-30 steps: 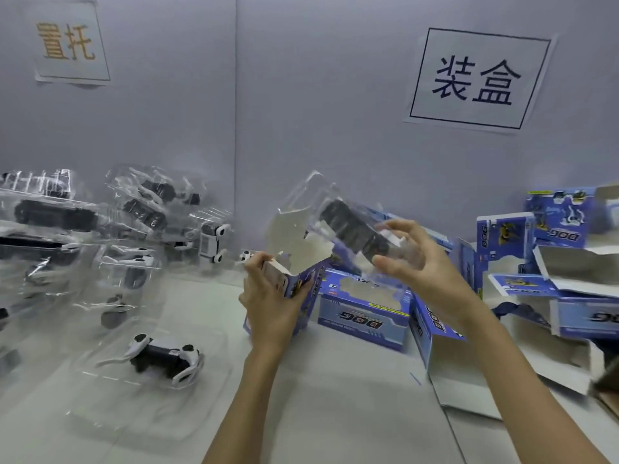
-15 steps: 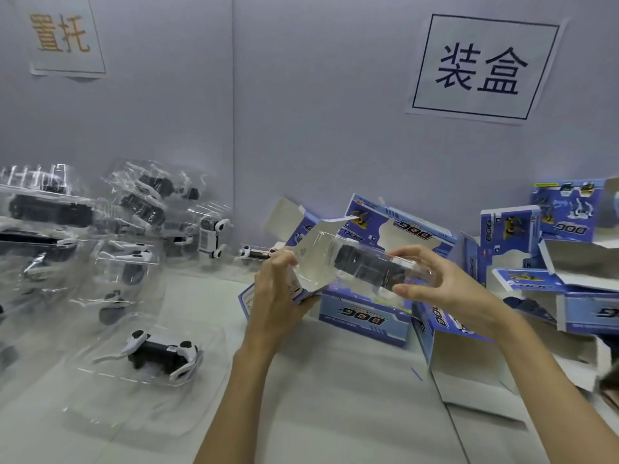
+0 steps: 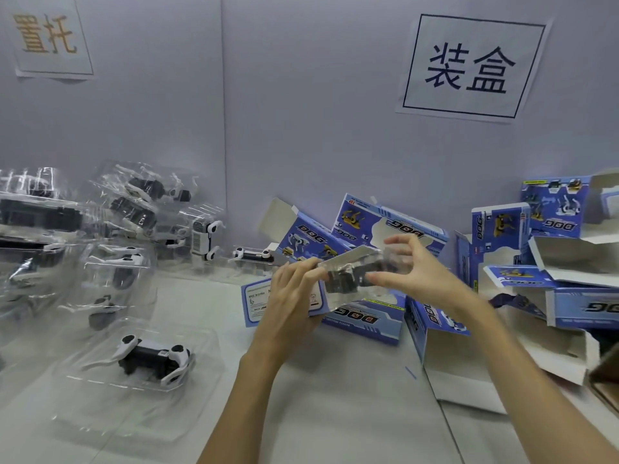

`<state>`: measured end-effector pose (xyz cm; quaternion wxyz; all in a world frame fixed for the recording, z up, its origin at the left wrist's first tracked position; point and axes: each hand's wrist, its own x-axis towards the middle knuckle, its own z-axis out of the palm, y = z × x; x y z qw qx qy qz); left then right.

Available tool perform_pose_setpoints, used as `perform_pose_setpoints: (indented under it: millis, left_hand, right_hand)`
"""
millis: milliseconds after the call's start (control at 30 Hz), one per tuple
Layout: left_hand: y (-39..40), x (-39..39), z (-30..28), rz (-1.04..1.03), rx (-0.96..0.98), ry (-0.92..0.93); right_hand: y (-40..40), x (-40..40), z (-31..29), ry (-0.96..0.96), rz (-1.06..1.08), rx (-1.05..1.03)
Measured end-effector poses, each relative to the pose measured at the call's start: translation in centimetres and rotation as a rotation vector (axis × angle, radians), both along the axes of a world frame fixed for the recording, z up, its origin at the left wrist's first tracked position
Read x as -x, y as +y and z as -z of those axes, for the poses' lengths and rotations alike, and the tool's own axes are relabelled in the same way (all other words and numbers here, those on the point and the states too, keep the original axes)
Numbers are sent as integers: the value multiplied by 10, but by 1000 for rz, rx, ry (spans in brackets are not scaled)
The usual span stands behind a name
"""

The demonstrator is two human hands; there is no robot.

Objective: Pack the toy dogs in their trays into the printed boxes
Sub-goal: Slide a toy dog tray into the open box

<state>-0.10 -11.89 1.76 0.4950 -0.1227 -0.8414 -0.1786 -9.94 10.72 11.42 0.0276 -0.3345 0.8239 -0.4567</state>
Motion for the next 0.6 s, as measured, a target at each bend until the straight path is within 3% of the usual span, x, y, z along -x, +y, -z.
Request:
perform_pose_setpoints:
  millis: [267,400,500,600]
  left_hand:
    - [13,6,1,21,-130,94]
    - [19,2,-4,62,-263,143]
    - [23,-2,-8,63,-419,160]
    - [25,-4,-8,95,-462,129]
  right_hand:
    - [-75,-47,66,488,384,606]
    - [-93,-55,79,570,305,601]
    - [-93,-55,89,523,95,509]
    - [-83,-50,88,466,35,423]
